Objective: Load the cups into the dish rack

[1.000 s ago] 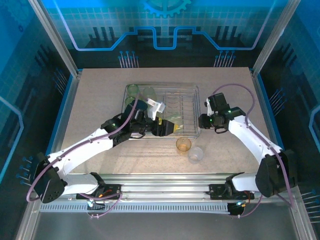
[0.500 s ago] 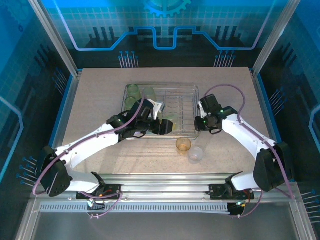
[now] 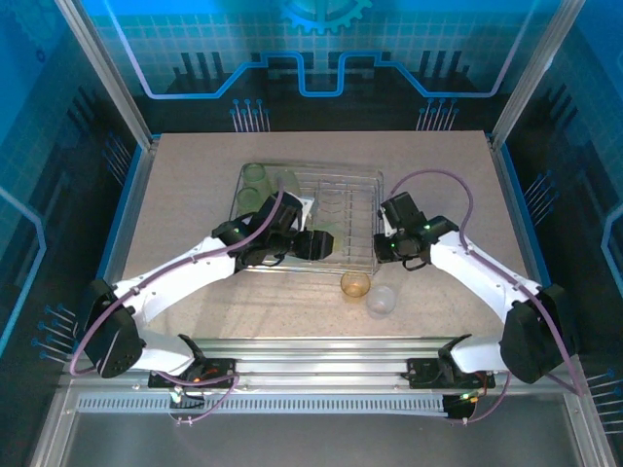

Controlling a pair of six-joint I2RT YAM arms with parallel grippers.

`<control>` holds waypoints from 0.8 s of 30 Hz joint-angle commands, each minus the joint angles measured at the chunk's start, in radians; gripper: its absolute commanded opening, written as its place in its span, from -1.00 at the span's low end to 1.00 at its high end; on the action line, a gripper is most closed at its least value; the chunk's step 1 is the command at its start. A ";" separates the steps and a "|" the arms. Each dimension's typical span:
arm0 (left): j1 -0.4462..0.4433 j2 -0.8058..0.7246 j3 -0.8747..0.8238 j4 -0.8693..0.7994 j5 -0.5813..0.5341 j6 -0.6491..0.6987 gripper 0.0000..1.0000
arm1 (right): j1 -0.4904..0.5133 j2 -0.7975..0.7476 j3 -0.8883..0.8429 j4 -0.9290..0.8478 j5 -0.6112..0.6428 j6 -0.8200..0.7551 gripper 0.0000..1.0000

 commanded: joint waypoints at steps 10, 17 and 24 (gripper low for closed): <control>0.062 0.043 0.084 -0.056 0.034 -0.044 0.25 | 0.139 -0.023 -0.054 0.123 -0.048 0.033 -0.79; 0.076 0.113 0.202 -0.148 0.033 -0.004 0.27 | 0.230 -0.013 -0.066 0.168 -0.035 0.017 -0.80; 0.075 0.209 0.299 -0.291 -0.021 0.020 0.31 | 0.294 -0.002 -0.066 0.194 -0.012 -0.005 -0.80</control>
